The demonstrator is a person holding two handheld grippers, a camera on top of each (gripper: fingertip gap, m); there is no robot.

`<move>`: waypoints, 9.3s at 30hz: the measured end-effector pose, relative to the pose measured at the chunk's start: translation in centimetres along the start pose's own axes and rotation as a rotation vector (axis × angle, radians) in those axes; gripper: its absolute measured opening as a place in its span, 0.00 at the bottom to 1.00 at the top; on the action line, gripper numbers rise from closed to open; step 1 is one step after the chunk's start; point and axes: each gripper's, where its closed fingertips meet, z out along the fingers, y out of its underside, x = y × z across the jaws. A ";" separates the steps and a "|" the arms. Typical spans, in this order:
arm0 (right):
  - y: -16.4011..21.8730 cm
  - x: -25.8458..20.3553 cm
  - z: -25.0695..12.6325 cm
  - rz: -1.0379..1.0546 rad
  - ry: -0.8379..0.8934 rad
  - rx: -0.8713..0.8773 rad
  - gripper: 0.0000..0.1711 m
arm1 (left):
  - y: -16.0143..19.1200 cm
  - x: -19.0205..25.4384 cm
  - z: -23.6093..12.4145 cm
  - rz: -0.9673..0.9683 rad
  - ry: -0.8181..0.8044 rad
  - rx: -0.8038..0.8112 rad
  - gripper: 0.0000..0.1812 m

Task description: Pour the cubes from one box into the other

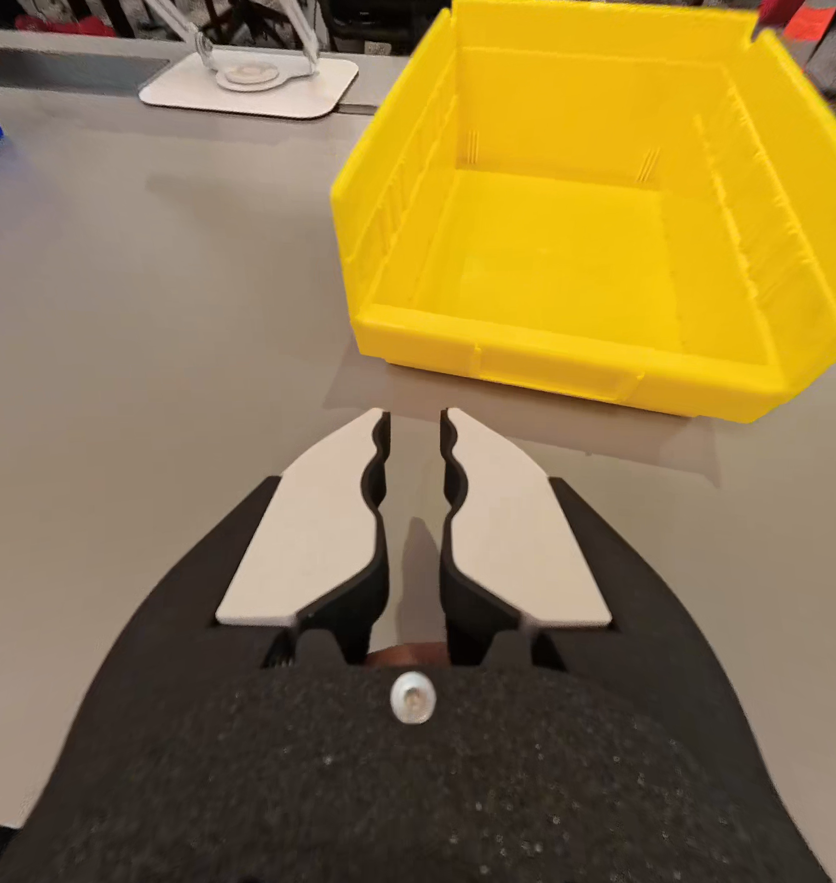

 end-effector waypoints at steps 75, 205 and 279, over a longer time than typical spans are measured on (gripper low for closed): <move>-26.7 10.4 -2.5 -0.781 0.560 -0.346 0.01 | -2.9 66.7 1.2 -0.606 0.835 -0.200 0.05; -31.1 -23.2 -2.4 -0.396 0.202 0.614 0.02 | -15.3 25.6 -3.1 -0.236 0.409 0.172 0.02; -22.8 -1.3 14.6 -0.966 -0.460 -0.563 0.36 | 3.9 22.0 -9.9 0.184 0.344 0.116 0.16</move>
